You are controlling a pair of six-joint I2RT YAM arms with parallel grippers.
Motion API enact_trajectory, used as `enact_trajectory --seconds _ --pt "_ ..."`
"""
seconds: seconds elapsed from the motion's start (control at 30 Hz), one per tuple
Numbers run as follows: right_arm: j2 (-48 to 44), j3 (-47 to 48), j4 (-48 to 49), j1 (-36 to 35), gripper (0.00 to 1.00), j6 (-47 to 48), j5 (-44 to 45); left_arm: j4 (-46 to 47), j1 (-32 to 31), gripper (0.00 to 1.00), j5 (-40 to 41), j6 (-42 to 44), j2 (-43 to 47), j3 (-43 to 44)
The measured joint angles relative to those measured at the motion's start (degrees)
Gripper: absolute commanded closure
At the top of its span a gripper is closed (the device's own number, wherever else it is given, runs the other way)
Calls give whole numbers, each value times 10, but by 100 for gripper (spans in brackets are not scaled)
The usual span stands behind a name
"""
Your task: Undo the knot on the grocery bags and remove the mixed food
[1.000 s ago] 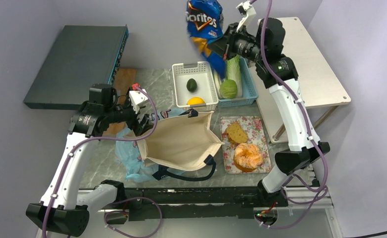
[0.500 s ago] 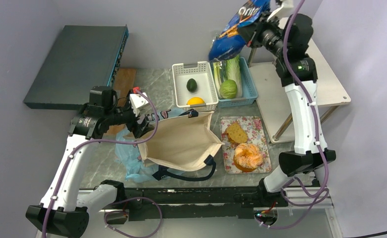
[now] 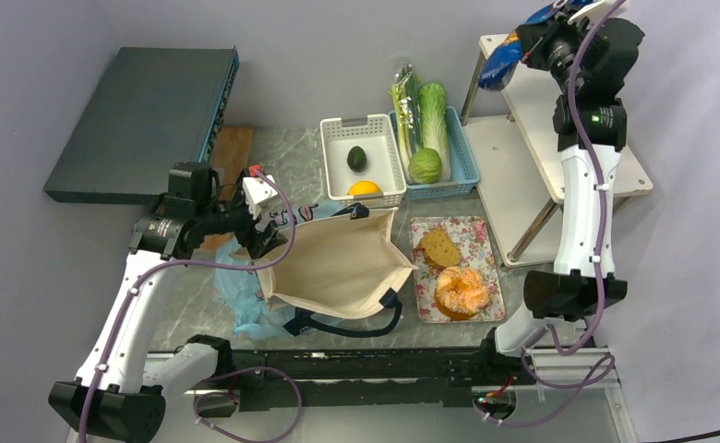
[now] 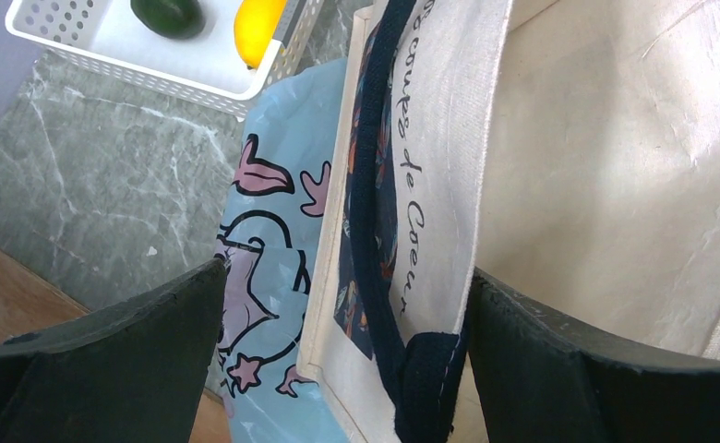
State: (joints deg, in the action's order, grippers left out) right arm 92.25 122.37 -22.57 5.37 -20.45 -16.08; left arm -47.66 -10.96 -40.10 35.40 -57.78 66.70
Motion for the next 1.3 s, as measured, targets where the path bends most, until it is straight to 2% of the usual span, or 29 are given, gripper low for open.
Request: enact_trajectory --seconds 0.47,0.93,1.07,1.13,1.23,1.3 --pt "174 81 72 26 100 -28 -8 0 0 4 12 0 0 0" --pt "181 34 115 106 100 -27 26 3 0 4 19 -6 -9 -2" --pt "177 3 114 125 85 -25 35 4 0 3 19 -7 -16 -2" --pt "168 -23 113 130 70 -23 41 6 0 3 19 -7 -17 -2" --pt "149 -69 109 135 43 -15 48 7 0 3 19 -7 -17 -2" --pt "139 -85 105 136 30 -10 54 7 0 3 19 -7 -17 -2"
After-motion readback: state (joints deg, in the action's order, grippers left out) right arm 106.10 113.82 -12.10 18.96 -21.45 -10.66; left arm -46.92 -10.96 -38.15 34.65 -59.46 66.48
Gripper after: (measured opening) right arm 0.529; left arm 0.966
